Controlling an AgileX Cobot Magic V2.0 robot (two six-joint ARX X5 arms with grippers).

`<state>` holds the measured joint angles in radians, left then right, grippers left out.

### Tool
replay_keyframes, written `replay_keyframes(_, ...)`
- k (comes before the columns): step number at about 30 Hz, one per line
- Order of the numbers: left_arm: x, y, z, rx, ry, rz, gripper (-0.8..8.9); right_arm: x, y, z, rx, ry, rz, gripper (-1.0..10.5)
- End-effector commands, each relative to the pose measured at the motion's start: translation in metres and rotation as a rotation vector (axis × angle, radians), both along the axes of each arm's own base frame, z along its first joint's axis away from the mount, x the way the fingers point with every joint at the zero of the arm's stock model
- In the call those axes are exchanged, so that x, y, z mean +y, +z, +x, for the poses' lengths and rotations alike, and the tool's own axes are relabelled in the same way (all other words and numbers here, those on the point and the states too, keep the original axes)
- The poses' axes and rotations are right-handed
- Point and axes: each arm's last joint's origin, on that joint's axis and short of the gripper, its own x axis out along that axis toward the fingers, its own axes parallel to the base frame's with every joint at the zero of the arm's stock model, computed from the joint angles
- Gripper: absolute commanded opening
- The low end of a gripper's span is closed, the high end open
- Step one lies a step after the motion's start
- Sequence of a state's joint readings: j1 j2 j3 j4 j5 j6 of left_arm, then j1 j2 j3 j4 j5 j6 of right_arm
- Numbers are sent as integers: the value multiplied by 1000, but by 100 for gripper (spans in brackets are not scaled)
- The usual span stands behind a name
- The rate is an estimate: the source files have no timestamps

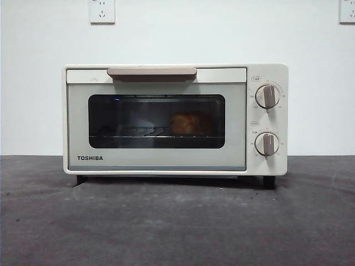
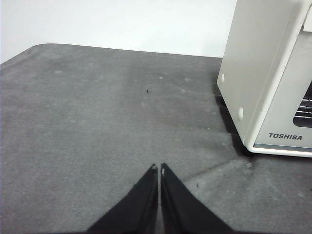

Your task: The left arm flap open the oven, the right arm pick bread and place it into oven, the left arm flap close the oven

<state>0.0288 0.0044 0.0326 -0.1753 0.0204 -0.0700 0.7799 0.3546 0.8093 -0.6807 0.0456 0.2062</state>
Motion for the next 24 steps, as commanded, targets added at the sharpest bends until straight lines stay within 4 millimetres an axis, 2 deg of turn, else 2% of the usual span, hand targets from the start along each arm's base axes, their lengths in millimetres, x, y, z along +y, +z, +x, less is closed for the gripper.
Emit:
replay_keyframes(1,0,-5,1,4,8,-1,16,-1,6,-2,-19,11,12,15)
replay_keyframes(16,0,-5,1,4,8,-1,16,-1,6,-1,-26,-12,5,14)
replay_keyframes(24,0,-5,1,3,8,-1,16,-14,-1,9,-74,-357,-78,14)
